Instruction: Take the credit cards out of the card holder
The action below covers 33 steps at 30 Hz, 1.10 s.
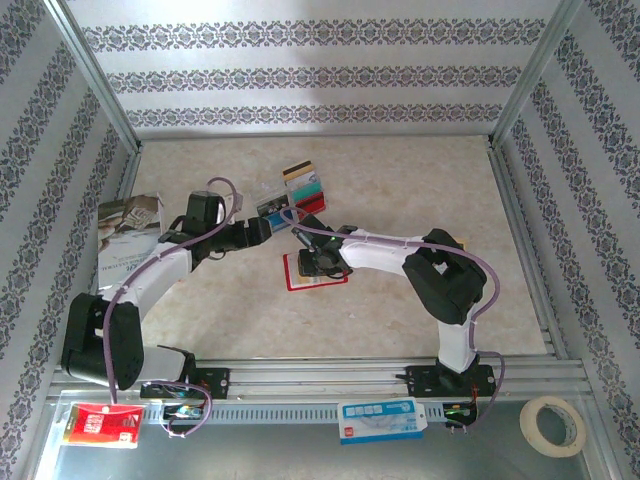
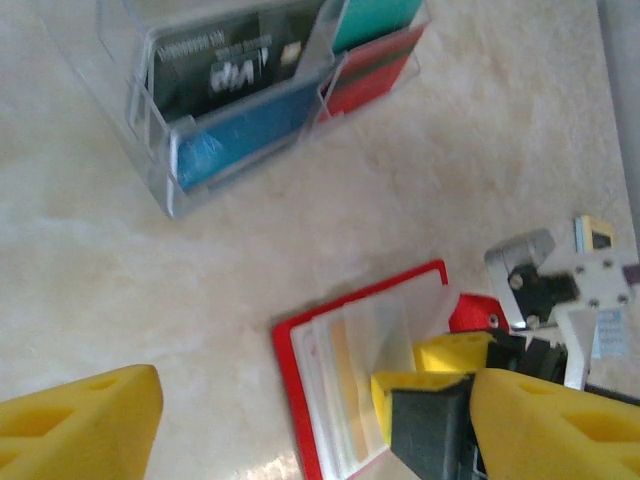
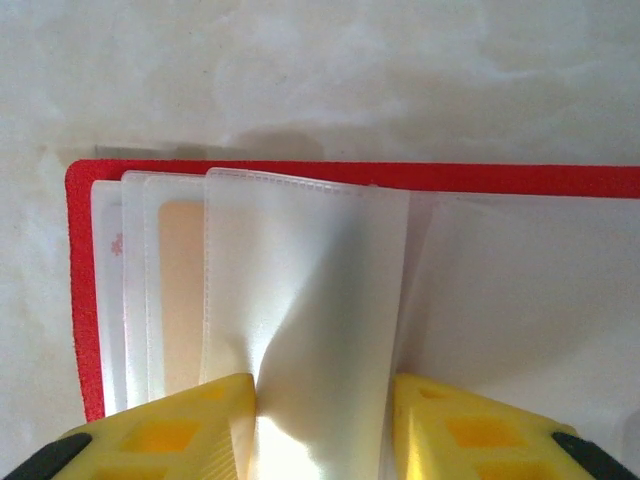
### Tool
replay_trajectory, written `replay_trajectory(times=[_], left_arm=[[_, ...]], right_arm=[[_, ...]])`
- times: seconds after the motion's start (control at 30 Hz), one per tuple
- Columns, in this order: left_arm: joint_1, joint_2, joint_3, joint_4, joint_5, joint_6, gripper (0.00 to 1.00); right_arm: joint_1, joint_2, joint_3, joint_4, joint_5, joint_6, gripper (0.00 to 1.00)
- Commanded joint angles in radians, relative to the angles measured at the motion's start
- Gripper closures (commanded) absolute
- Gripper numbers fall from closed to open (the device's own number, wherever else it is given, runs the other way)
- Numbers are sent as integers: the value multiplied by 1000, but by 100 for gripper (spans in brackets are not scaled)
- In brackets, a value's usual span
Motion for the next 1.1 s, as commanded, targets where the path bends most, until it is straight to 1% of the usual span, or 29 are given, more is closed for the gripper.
replay_trajectory(times=[0.0, 0.13, 0.2, 0.27, 0.33, 0.43, 0.47, 0.6, 0.83, 0.9, 1.07], left_arm=[[-42, 28, 29, -60, 42, -65, 27], [-113, 87, 16, -4, 82, -142, 43], [-153, 118, 11, 43, 93, -178, 49], [-188, 150, -1, 116, 106, -201, 52], [-216, 179, -7, 167, 99, -212, 58], [-233, 219, -4, 184, 79, -218, 68], [-235, 229, -8, 198, 79, -223, 71], [-237, 269, -15, 235, 92, -249, 81], [-243, 348, 0, 266, 110, -254, 90], [-244, 360, -3, 248, 83, -239, 92], [-243, 373, -1, 150, 14, -178, 93]], right_arm=[[-18, 13, -56, -6, -4, 13, 63], [-28, -13, -92, 34, -1, 30, 67], [-32, -25, -113, 67, -1, 35, 70], [-35, -33, -127, 85, -5, 36, 72], [-39, -42, -139, 99, -8, 38, 73], [-44, -53, -153, 113, -12, 40, 75], [-45, -54, -156, 117, -18, 42, 77], [-50, -56, -160, 127, -32, 49, 78], [-51, -59, -147, 121, -35, 49, 78], [-52, -68, -148, 121, -31, 50, 78], [-52, -120, -154, 102, 19, 55, 76]])
